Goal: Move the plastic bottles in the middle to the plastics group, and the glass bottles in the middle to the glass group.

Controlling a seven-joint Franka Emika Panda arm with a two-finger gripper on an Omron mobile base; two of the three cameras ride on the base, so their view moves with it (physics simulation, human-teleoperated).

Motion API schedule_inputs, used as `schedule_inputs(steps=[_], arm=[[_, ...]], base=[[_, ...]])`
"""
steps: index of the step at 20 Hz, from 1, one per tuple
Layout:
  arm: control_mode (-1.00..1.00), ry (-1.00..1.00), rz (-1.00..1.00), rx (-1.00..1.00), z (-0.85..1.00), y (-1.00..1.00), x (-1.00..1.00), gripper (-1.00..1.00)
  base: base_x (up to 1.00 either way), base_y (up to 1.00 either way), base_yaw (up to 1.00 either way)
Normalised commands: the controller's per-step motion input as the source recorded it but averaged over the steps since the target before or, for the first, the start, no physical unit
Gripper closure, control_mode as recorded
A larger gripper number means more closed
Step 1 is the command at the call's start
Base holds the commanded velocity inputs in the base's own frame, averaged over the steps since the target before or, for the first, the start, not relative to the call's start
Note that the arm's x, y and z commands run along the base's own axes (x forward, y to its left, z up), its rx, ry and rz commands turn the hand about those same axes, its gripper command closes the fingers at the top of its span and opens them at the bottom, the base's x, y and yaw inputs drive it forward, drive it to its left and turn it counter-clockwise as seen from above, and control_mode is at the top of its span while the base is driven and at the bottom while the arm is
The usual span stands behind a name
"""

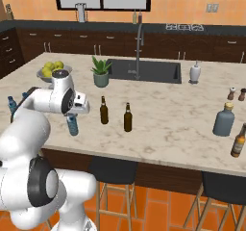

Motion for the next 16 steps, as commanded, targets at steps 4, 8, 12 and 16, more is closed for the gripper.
schedule_inputs(steps=[4,8,12,16], arm=[[-1.00,0.11,0.41,0.00,0.17,1.00,0.01,1.00],[-1.00,0.06,0.41,0.00,0.00,1.00,0.04,1.00],[-1.00,-0.04,0.23,-0.01,-0.01,0.87,-0.01,1.00],[-1.00,-0.13,0.10,0.00,-0.05,0.62,-0.01,1.00]], base=[[0.00,0.00,0.00],[0.00,0.00,0.00],[0.00,0.00,0.00],[0.00,0.00,0.00]])
